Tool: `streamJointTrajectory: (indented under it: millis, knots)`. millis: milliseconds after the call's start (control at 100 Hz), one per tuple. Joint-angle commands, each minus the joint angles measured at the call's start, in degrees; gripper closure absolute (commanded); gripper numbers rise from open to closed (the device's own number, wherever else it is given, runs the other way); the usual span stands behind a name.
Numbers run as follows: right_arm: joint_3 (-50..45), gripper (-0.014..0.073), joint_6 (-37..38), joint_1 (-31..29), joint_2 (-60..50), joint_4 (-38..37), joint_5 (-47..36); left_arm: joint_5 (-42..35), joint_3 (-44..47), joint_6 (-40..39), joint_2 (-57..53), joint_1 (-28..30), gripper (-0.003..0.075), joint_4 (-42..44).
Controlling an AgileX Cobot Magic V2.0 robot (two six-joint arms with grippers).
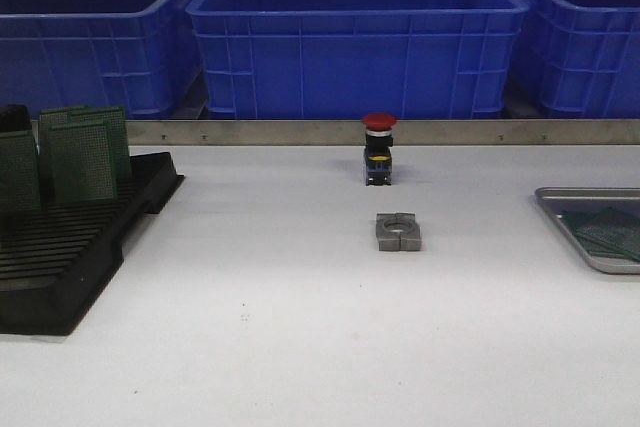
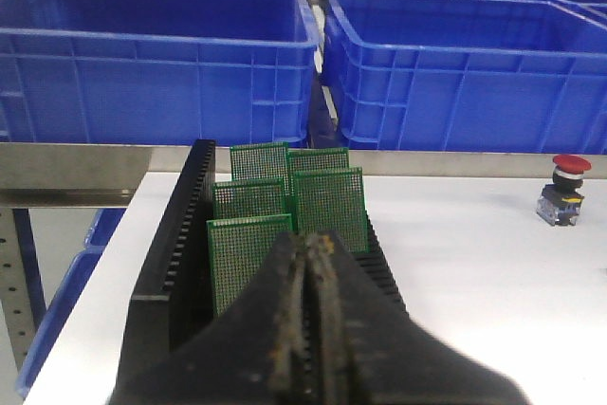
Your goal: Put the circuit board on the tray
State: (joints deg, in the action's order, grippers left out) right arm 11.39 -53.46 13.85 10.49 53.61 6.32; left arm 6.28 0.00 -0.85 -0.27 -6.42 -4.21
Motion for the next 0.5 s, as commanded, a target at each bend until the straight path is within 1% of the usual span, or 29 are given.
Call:
streamJointTrajectory:
  millis: [0,490]
  knots:
    - [1.52,0.0655,-0.33,0.19,0.38,0.76,-2.04,-2.87,2.89,-1.75,-1.67,0.96,0.0741,2.04]
    - [1.52,0.0655,-0.33,0.19,0.45,0.76,-0.24,-2.81,2.78,-1.75,-1.82,1.14,0.0741,1.4]
